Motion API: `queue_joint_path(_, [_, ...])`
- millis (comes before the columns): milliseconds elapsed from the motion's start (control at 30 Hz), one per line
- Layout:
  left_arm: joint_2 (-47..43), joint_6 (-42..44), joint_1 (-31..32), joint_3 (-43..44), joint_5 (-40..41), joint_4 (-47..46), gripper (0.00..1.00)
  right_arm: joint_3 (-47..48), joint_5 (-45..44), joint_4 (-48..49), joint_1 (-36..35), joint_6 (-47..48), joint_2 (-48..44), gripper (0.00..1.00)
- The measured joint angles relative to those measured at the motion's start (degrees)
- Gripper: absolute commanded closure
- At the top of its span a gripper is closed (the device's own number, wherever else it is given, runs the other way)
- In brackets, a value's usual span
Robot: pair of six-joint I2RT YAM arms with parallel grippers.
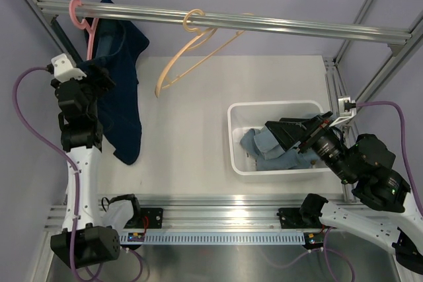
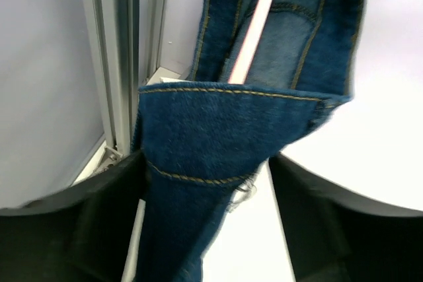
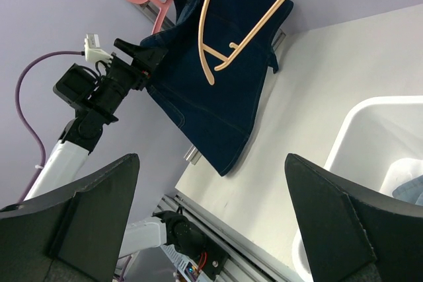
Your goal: Remove the skirt from the hanger
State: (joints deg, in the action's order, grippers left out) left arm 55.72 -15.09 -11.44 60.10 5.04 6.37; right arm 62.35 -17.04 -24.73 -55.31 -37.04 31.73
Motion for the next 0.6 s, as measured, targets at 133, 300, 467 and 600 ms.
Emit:
queue_joint_path(133, [-1.33, -1.77, -1.49, 0.31, -3.80, 1.51, 0.01, 0.00, 0.04, 0.02, 0.00, 0.04, 0.07, 0.01])
queue_joint_path(300, [-2.12, -3.91, -1.60, 3.52, -6.97, 7.21, 0.01, -0.26, 0.09, 0.57, 0.00, 0.20, 0.13, 0.01])
queue_joint_path(467, [-6.62, -5.81, -1.64, 3.85, -7.10, 8.55, 0.01, -0.33, 0.15, 0.90, 0.00, 0.28, 0.33, 0.01])
queue_joint_path(600, [-7.54, -6.40, -1.64, 6.69, -7.30, 4.52, 0.12, -0.33, 0.17, 0.90, 0.00, 0.48, 0.35, 0.01])
